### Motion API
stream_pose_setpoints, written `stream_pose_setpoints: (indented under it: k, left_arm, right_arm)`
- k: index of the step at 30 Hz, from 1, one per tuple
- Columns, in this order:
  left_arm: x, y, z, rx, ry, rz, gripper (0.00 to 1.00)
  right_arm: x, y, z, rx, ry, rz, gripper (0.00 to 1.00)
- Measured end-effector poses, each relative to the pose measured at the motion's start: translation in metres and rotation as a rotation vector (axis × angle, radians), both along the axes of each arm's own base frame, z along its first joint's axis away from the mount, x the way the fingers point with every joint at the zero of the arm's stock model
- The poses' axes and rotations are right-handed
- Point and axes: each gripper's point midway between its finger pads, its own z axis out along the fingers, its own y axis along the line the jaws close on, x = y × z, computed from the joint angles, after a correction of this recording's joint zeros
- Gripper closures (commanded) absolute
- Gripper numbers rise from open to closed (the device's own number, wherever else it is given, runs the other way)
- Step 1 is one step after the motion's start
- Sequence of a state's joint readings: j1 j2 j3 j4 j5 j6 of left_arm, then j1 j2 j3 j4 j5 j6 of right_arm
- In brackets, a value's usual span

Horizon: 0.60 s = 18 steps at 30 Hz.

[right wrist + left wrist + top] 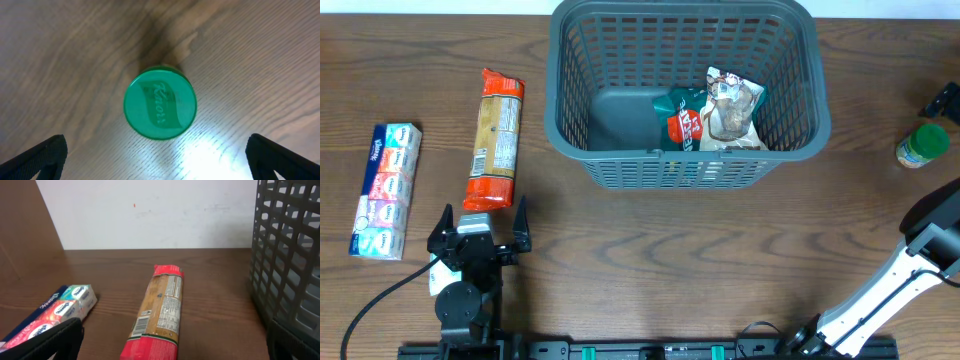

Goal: Pack container
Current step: 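Move the right gripper over the green-lidded jar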

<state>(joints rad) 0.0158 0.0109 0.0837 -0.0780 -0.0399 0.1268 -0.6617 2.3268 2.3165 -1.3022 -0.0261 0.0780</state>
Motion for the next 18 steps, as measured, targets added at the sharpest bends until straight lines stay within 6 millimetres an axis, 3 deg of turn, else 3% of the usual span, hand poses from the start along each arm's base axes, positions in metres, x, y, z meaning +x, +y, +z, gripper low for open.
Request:
stream_pose_setpoints:
  k: [13, 18]
  left_arm:
    - [0.000, 0.000, 0.000, 0.000, 0.000, 0.000, 0.01]
    - [0.000, 0.000, 0.000, 0.000, 0.000, 0.000, 0.01]
  right_arm:
    - [0.001, -0.001, -0.055, 0.061, 0.078, -0.001, 0.01]
    - [0.004, -0.003, -0.064, 0.062, 0.079, -0.001, 0.03]
